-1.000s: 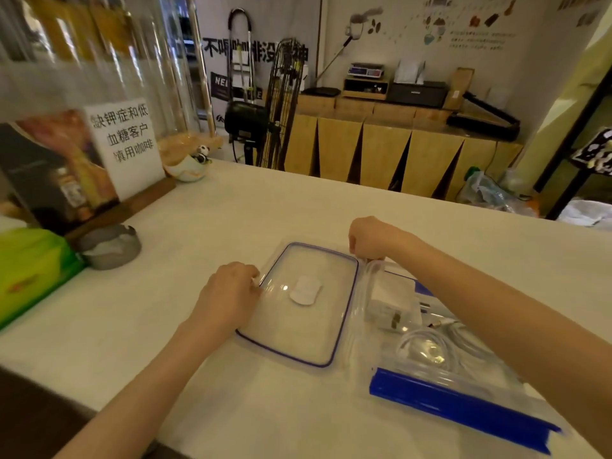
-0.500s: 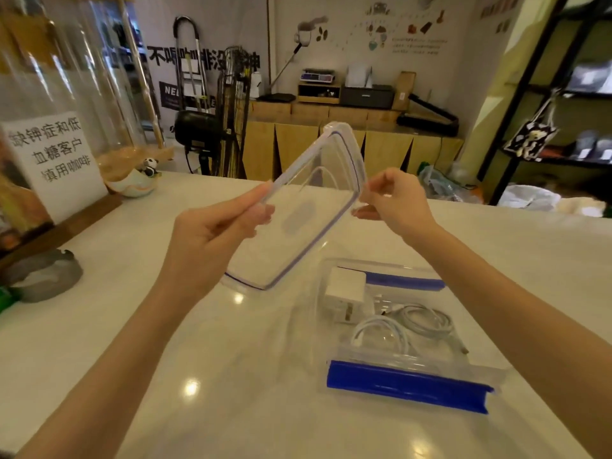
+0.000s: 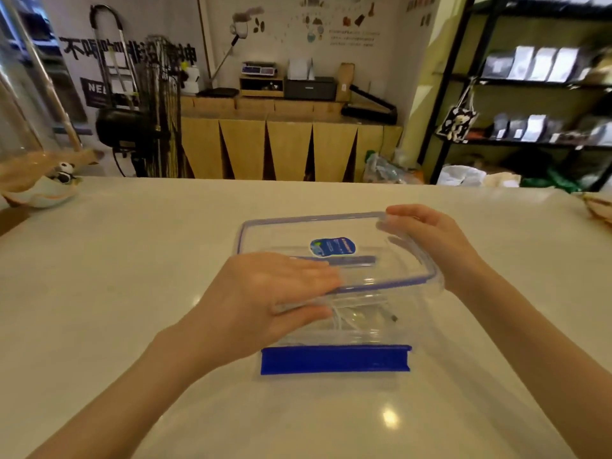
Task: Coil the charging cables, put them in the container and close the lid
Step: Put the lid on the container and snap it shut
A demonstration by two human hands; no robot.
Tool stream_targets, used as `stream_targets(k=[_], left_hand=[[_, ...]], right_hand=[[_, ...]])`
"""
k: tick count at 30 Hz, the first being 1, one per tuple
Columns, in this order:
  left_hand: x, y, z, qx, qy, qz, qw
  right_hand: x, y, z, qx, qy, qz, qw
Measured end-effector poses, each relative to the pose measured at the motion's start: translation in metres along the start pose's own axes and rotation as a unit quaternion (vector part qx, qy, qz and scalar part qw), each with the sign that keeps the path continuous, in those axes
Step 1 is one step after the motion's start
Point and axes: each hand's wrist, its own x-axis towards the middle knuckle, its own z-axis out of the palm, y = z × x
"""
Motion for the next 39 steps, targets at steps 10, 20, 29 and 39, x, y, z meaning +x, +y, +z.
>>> stream_targets(k=[10, 20, 29, 39], left_hand=[[-0.012, 0.000, 0.027, -0.091, -0.015, -0.033, 0.995], [-0.026, 0.001, 0.030, -0.079, 0.015, -0.062, 0.995], [-0.031, 0.003, 0.033, -0.059, 0.015, -0.067, 0.996], [-0.033, -0.001, 0.029, -0.052, 0.003, -0.075, 0.996]], right_hand=[[-0.023, 0.033, -0.008, 0.005, 0.022, -0.014, 1.000], [-0.022, 0.039, 0.000, 0.013, 0.015, -0.015, 1.000], [-0.024, 0.037, -0.002, -0.127, 0.026, -0.053, 0.990], [-0.090, 0.038, 0.006, -0.375, -0.118, -0.422, 0.817]])
